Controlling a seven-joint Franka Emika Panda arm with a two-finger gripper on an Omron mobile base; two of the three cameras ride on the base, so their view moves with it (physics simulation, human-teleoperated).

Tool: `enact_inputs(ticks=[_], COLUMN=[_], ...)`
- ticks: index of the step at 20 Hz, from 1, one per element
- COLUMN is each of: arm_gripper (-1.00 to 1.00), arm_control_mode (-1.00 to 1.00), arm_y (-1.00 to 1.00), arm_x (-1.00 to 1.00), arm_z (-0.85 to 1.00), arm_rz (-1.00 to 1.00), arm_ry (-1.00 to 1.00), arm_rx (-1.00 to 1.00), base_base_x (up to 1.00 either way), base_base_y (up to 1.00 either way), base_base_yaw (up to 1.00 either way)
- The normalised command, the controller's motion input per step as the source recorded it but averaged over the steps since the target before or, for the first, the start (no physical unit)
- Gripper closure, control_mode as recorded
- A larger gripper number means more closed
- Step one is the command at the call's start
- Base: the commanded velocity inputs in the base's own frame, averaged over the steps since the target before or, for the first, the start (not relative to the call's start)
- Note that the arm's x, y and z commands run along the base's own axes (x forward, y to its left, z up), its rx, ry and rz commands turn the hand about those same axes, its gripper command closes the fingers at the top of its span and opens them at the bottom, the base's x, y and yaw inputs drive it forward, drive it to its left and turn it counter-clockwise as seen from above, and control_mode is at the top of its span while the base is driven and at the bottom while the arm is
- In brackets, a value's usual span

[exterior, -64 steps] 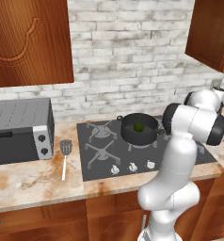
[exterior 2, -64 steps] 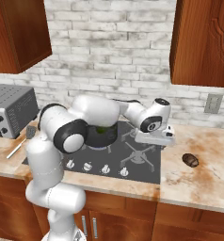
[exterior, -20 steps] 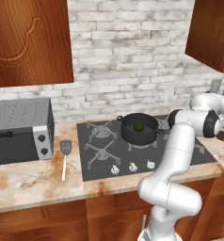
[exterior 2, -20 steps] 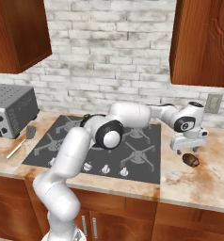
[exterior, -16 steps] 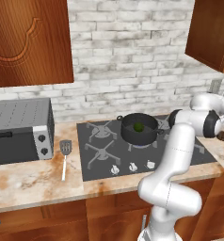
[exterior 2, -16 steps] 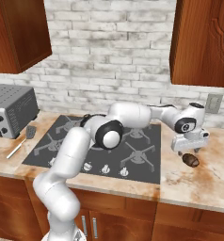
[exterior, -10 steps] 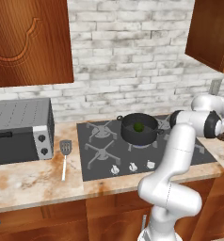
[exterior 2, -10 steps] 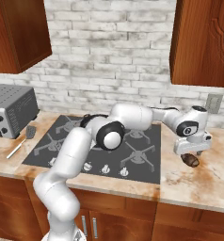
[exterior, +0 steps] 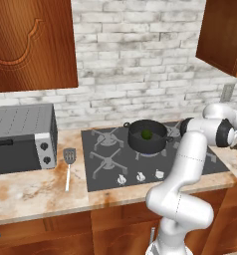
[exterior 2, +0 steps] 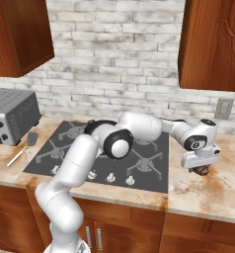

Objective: Put the potato and lime in the pot. Retrieve the spatula and lightly stir the vegetables in the pot.

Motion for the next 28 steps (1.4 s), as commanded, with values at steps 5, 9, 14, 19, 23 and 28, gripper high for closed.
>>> enact_inputs(ticks=[5,9,14,19,23,28], arm_gripper=[1.00,1.00,1.00,1.00,1.00,1.00], arm_control_mode=[-1.00,-1.00,-1.00,-1.00,-1.00,-1.00], arm_y=[0.00,0.13,0.57,0.66,0.87,1.00], arm_x=[-0.05,-0.27,-0.81,-0.61,-0.30,-0.06], arm_z=[0.00,0.12,0.66,0.94,0.82,0.76], arm_rz=[0.00,0.00,0.02,0.01,0.17,0.19], arm_ry=[-0.03,-0.11,-0.46,-0.38,-0.04,0.03], arm_rx=[0.00,0.00,0.00,0.00,-0.01,-0.06], base_base_x=[0.00,0.00,0.00,0.00,0.00,0.00], base_base_y=[0.00,0.00,0.00,0.00,0.00,0.00], base_base_yaw=[0.00,0.00,0.00,0.00,0.00,0.00])
